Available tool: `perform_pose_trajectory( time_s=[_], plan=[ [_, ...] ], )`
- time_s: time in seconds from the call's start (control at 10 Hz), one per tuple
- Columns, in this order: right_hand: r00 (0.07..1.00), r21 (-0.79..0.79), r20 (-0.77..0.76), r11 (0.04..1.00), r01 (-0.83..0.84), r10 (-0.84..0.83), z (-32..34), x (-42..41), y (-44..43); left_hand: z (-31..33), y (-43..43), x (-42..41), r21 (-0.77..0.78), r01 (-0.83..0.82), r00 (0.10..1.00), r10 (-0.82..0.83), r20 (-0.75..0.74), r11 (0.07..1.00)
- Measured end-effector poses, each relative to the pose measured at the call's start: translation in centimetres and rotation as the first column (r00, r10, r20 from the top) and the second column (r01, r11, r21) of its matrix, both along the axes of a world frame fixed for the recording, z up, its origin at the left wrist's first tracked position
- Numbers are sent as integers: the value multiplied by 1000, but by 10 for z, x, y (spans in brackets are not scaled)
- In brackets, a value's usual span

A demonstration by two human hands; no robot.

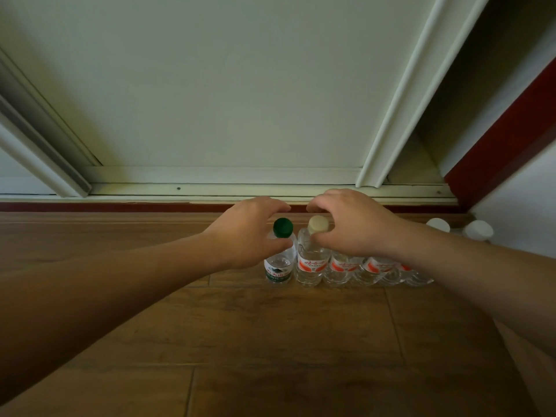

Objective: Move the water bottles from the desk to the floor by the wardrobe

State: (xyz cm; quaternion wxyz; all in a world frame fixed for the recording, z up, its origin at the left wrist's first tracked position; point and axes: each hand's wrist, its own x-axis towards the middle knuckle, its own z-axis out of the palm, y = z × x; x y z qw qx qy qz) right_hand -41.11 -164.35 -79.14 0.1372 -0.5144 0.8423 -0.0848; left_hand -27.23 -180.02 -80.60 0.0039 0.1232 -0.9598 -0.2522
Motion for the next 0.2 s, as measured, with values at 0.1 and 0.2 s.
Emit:
perform_pose_trajectory(
  time_s=[0.1, 0.2],
  plan=[
    [1000, -26, -12, 1000, 6, -7, 5, 3, 4, 3, 1, 5, -44, 12, 998, -14, -54, 999],
    [1000, -30, -14, 999, 28, -28, 10, 7, 7, 7, 4, 7, -110, 18, 999, -21, -25, 994]
  ],
)
